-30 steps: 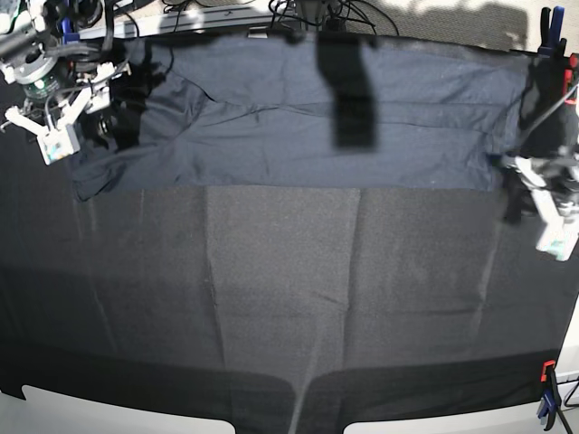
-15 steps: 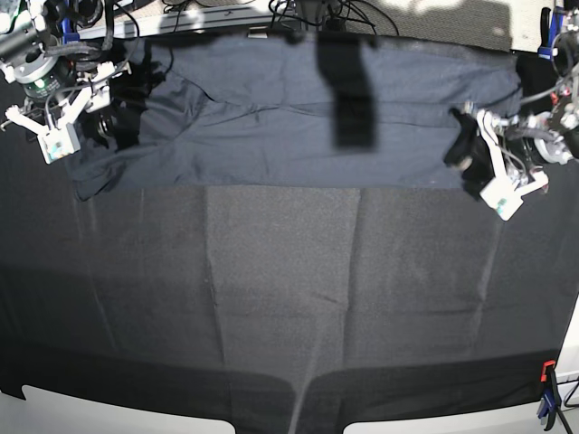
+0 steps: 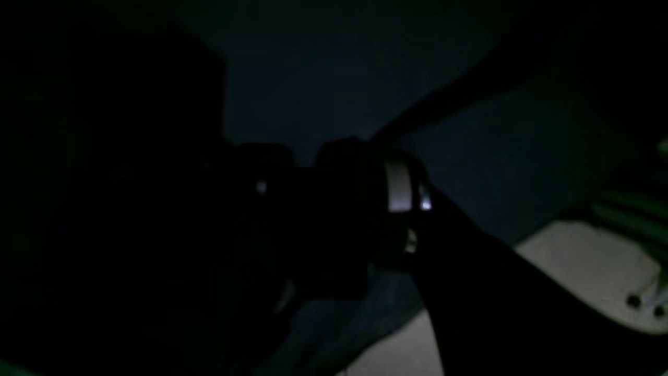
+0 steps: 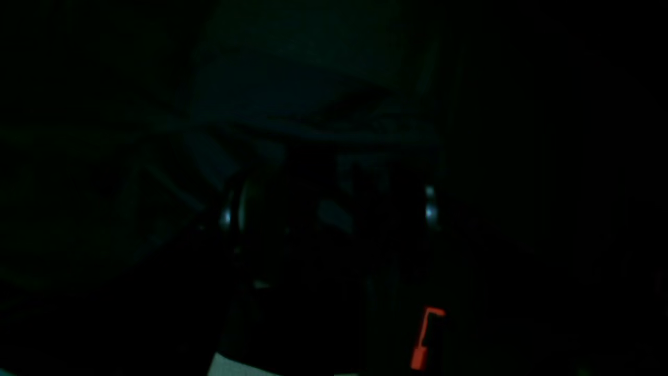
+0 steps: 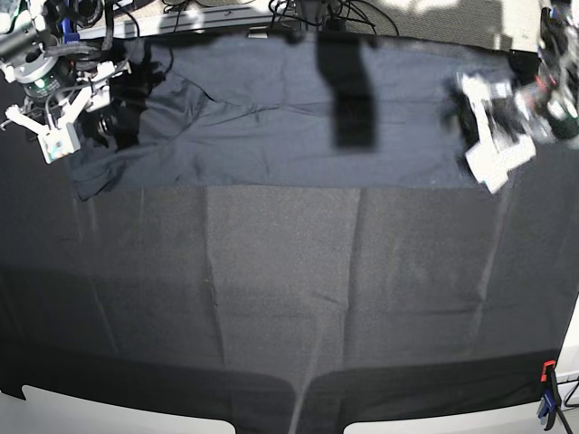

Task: Layout the t-shirt on the table in an organized manner, then fold the t-shirt properly
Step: 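Lower the folded edge and adjust the grip with the left gripper, then grasp the shirt's end with the left gripper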

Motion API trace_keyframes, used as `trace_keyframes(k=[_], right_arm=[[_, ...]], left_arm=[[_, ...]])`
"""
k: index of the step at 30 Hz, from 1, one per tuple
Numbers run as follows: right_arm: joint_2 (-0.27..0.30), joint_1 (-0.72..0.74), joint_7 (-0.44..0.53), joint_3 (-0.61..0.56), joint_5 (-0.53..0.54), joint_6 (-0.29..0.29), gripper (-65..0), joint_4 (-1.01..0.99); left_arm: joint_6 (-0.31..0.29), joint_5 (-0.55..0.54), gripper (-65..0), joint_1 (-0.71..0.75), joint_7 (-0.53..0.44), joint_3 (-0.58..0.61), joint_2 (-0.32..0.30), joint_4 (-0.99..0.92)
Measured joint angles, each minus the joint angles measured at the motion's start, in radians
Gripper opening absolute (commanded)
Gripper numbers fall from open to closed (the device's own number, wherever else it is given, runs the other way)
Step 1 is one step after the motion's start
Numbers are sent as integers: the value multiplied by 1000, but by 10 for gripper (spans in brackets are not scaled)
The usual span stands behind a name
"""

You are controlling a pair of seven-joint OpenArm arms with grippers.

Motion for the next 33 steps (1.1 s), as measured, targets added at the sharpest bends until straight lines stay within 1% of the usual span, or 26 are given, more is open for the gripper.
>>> trace_keyframes(k=[1,2,3,4,5,7,9,11,15,17,19,23,26,33], right_arm=[[0,0,1,0,0,0,-337,0],[0,0,0,0,0,0,-337,0],[0,0,0,0,0,0,-337,0],[0,0,0,0,0,0,-337,0],[0,0,0,0,0,0,-337,0],[0,0,1,0,0,0,-337,0],[0,0,0,0,0,0,-337,0],[0,0,0,0,0,0,-337,0],[0,0,0,0,0,0,-337,0],[0,0,0,0,0,0,-337,0],[0,0,0,0,0,0,-337,0],[0,0,1,0,0,0,-337,0],[0,0,0,0,0,0,-337,0],[0,0,1,0,0,0,-337,0]], left_arm=[[-19,-2,-428,5,16,0,-1,0],[-24,-14,-428,5,57,0,0,1],[-23,-47,-428,5,88,-2,0,0],[-25,-91,-428,5,151,-2,-2,1],[-26,-138,-428,5,187,-2,-3,1],[-26,-216,-428,8,237,-2,-3,1],[-26,-287,-428,10,242,-2,-3,5],[-26,-330,-428,10,241,-2,-3,11],[-26,-335,-428,10,242,-2,-3,12],[-26,-338,-428,10,241,-1,-14,12],[-26,-338,-428,11,242,-1,-45,12],[-26,-330,-428,10,242,-1,-130,12],[-26,-330,-428,10,241,-1,-181,12],[-26,-330,-428,10,241,-1,-269,12]])
